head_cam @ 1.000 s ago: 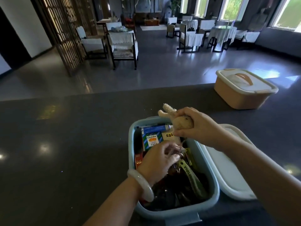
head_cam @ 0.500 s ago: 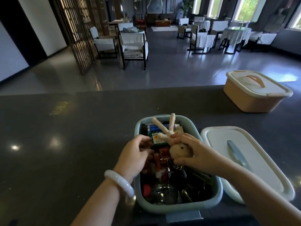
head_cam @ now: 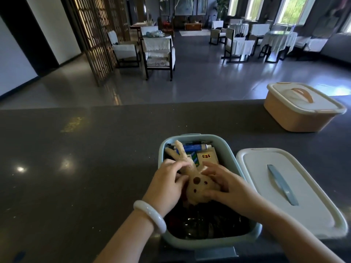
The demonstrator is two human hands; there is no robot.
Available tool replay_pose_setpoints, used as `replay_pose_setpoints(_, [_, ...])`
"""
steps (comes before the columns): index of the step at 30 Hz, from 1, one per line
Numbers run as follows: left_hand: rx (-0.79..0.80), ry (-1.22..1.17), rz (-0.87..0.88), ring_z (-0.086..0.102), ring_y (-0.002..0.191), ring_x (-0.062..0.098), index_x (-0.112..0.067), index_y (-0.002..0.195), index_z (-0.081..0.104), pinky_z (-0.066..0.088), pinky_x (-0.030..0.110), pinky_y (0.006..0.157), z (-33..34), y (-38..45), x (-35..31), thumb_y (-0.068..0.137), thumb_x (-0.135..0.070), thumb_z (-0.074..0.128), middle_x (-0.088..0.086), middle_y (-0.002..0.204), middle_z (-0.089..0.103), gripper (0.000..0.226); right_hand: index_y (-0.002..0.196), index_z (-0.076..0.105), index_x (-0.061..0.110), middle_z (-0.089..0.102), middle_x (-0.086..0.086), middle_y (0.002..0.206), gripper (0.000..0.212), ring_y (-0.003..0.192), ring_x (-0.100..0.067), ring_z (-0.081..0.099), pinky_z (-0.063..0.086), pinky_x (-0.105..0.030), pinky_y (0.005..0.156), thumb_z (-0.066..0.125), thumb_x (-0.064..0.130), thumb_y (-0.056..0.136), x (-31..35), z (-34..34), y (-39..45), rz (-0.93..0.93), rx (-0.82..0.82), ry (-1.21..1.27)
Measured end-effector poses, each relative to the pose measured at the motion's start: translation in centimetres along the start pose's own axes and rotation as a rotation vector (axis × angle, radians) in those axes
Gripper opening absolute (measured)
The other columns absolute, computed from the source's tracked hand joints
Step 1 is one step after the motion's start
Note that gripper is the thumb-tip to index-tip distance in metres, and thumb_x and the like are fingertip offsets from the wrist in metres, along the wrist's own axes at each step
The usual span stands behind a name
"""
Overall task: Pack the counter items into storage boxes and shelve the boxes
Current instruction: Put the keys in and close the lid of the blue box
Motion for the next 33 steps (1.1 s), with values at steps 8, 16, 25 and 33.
replay_pose_setpoints(8, [-0.064, 0.327, 0.111, 0.040, 0.095, 0.001, -0.019, 0.108, 0.073, 0.034, 0.008, 0.083, -1.6, 0.3, 2.0, 0.092, -0.002, 0.058, -0.008, 0.097, 0.061, 0.028, 0.130, 0.050, 0.043, 0.046, 0.026, 0.132, 0.060, 0.122, 0.005, 0.043, 0.038, -0.023, 0.105, 0.075, 0.040, 0.076, -0.3, -0.5, 0.2, 0.089, 0.139, -0.307])
replay_pose_setpoints(16, [0.018, 0.211, 0.209, 0.035, 0.127, -0.004, -0.028, 0.128, 0.059, 0.029, 0.021, 0.109, -1.0, -0.7, 0.8, 0.091, -0.056, 0.043, -0.017, 0.133, 0.049, 0.048, 0.110, 0.066, 0.032, 0.058, 0.015, 0.110, 0.034, 0.101, -0.004, 0.055, 0.047, -0.025, 0.091, 0.075, 0.036, 0.078, 0.1, -0.6, 0.6, 0.174, -0.005, -0.450])
replay_pose_setpoints(25, [0.150, 0.396, 0.310, 0.029, 0.132, 0.005, -0.028, 0.130, 0.059, 0.013, 0.024, 0.113, 0.1, -0.9, 1.3, 0.089, -0.053, 0.055, -0.013, 0.135, 0.053, 0.049, 0.086, 0.070, 0.032, 0.053, 0.020, 0.096, 0.006, 0.099, -0.004, 0.049, 0.040, -0.017, 0.086, 0.071, 0.035, 0.080, 0.3, -1.2, 0.0, 0.086, -0.054, -0.672])
replay_pose_setpoints(33, [0.222, 0.397, 0.244, 0.002, 0.146, 0.002, -0.044, 0.144, 0.035, -0.007, 0.032, 0.117, 0.2, -0.8, 1.1, 0.098, -0.057, 0.029, -0.020, 0.156, 0.023, 0.048, 0.140, 0.042, 0.033, 0.042, 0.018, 0.140, 0.056, 0.130, -0.005, 0.037, 0.032, -0.026, 0.110, 0.050, 0.056, 0.089, 0.5, 0.0, 0.2, 0.076, -0.060, -0.598])
Point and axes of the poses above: each hand's wrist, its own y-axis towards the middle knuckle, its own z-axis out of the palm, x = y × z, the point moved 1 cm from there along y, towards the middle knuckle
